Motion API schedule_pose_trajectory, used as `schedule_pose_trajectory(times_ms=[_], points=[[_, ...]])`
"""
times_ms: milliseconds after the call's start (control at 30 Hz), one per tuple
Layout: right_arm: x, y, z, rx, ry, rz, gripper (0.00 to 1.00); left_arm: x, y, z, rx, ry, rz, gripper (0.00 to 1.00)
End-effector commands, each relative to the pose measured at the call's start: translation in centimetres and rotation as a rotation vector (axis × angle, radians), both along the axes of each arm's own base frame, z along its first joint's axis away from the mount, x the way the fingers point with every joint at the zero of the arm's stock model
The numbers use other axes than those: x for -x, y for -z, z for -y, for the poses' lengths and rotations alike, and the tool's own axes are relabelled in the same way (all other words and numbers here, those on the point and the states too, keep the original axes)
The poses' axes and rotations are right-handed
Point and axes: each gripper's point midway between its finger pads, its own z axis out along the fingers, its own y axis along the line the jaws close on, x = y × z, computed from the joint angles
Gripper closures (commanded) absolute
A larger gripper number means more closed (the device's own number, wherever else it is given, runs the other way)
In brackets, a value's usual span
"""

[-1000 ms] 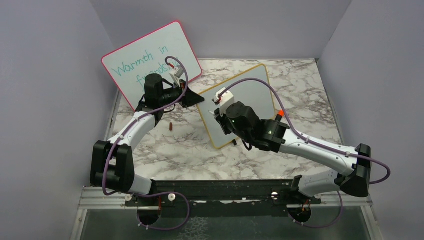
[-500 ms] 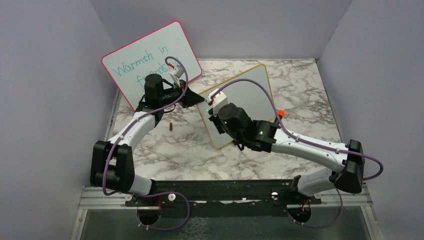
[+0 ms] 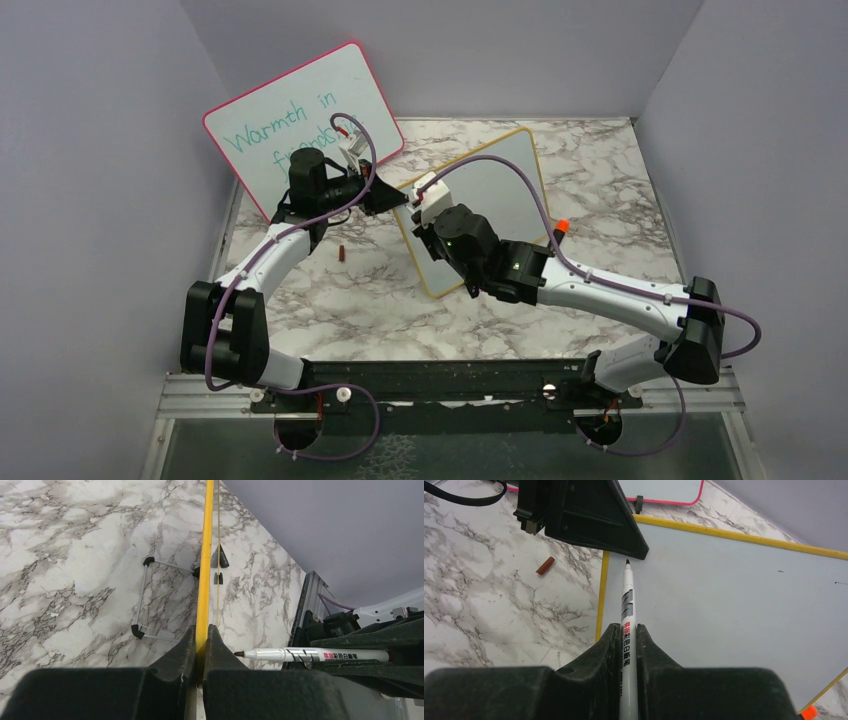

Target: Write a sentence on the whiteboard

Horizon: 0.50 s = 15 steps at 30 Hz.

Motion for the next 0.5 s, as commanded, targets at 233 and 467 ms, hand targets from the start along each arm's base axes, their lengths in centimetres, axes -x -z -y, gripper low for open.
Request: schedule_pose_trajectory(times_ms=[233, 467], points=[[-0.3, 1.3, -0.3, 0.036, 0.016, 0.004, 0.99, 1.2, 2.1, 0.8, -0.022, 0.038, -0.070, 1.00], [-0.5, 1.7, -0.6, 0.046, 0.016, 0.007, 0.99, 1.2, 2.3, 0.8, -0.026, 0.041, -0.075, 1.00]])
